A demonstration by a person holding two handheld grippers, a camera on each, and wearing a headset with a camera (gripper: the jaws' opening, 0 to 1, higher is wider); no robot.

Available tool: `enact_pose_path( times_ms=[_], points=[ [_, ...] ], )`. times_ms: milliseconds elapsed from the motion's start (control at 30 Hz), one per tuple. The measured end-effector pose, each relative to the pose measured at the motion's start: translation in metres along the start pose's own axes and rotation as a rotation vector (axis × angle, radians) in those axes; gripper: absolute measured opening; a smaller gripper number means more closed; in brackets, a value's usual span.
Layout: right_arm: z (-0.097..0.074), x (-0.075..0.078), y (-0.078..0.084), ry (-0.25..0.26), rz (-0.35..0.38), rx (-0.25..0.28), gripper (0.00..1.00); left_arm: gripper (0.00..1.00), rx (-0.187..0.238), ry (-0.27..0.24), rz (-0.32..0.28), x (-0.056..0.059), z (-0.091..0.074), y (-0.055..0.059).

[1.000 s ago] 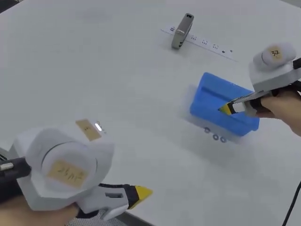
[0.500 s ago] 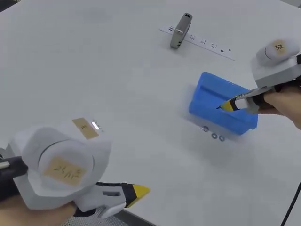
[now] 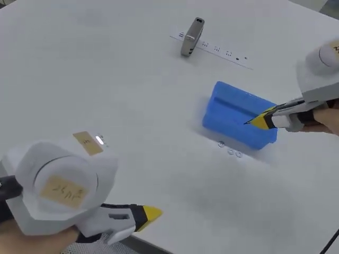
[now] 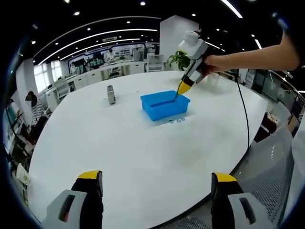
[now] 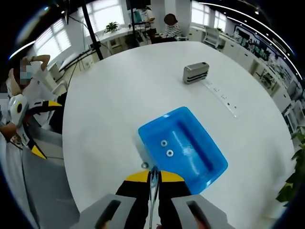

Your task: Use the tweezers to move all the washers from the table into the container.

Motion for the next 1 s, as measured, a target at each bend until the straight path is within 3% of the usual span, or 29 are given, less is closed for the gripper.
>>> enact_pose_path(
  times_ms=[167,300,500,633,900,1000],
  points=[
    [0.002,-0.023,0.016,-0.009,-0.047,-0.053,0.01,0.96,0.002,0.003,0.015,0.005,-0.001,0.000],
    [0.010,-0.041,0.031,-0.051,-0.038,-0.080,0.01,0.96,0.005,0.003,0.020,0.007,-0.003,0.000],
    [0.033,-0.061,0.045,-0.076,-0.074,-0.155,0.01,0.96,0.004,0.009,0.030,0.009,-0.004,0.000],
    [0.046,-0.065,0.049,-0.073,-0.104,-0.228,0.01,0.96,-0.005,0.010,0.045,0.009,-0.004,0.000],
    [0.061,-0.069,0.047,-0.089,-0.150,-0.287,0.02,0.96,-0.015,0.007,0.032,0.007,-0.002,0.001],
    [0.060,-0.068,0.043,-0.090,-0.152,-0.276,0.02,0.96,-0.020,0.010,0.027,0.008,-0.001,0.001]
  ],
)
Point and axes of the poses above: the centre of the closed fingertips' face, and the gripper's own axes: z roughly forward along the fingers, x roughly to its right, y roughly out of its underside, the point moved 7 cm from there along -z, roughly backward along the fingers, and after that the axes turned 11 degrees about -x, right-handed, at the moved point
